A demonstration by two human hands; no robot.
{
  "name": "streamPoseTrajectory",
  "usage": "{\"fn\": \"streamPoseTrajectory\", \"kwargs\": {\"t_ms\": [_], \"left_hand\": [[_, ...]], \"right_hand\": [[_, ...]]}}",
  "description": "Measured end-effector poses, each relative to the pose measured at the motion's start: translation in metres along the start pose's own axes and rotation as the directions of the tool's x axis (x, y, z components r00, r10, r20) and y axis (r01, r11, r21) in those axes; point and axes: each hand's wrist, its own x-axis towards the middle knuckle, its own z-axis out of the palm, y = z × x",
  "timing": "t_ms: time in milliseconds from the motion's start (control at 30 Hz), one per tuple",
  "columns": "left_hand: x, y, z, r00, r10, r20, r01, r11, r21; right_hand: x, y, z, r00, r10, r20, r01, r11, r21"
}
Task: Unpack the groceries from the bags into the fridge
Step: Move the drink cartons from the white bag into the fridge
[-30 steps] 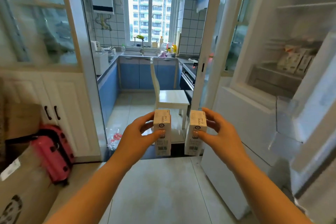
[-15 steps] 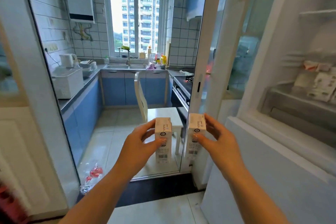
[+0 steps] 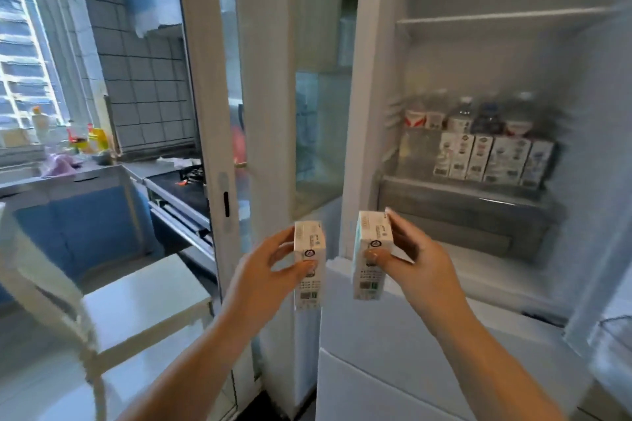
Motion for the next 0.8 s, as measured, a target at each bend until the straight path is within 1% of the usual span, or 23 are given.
{"fn": "streamPoseTrajectory", "kwargs": {"t_ms": [67,167,300,467,567,633,700,800], "left_hand": [[0.038,-0.007,0.019,0.997,0.029,0.067,-0.027,0.999,-0.031],[0.095,-0.014,0.053,0.989,0.083,0.122,-0.073,0.994,-0.083],[0.163,-0.021,0.104,0.968,0.162,0.193,-0.144,0.984,-0.105],[0.245,-0.014,0.167,0.947,0.233,0.223,-0.207,0.969,-0.136],[0.285,-0.012,0.200,0.951,0.256,0.176,-0.226,0.959,-0.171],[0.305,-0.014,0.218,0.957,0.250,0.149,-0.216,0.953,-0.212],[0.323,-0.018,0.233,0.961,0.231,0.150,-0.189,0.949,-0.250],[0.349,-0.025,0.252,0.962,0.227,0.150,-0.183,0.949,-0.258]], "right_hand": [[0.023,0.008,-0.011,0.997,-0.004,-0.083,0.001,0.999,-0.038],[0.064,0.024,-0.029,0.984,-0.014,-0.177,0.000,0.997,-0.075],[0.127,0.048,-0.058,0.968,-0.051,-0.247,0.035,0.997,-0.069],[0.208,0.068,-0.095,0.960,-0.092,-0.263,0.080,0.995,-0.054],[0.252,0.080,-0.114,0.957,-0.103,-0.270,0.093,0.995,-0.047],[0.277,0.088,-0.120,0.952,-0.109,-0.285,0.094,0.993,-0.064],[0.296,0.096,-0.122,0.952,-0.098,-0.288,0.086,0.995,-0.056],[0.324,0.108,-0.123,0.958,-0.086,-0.274,0.074,0.996,-0.052]]}}
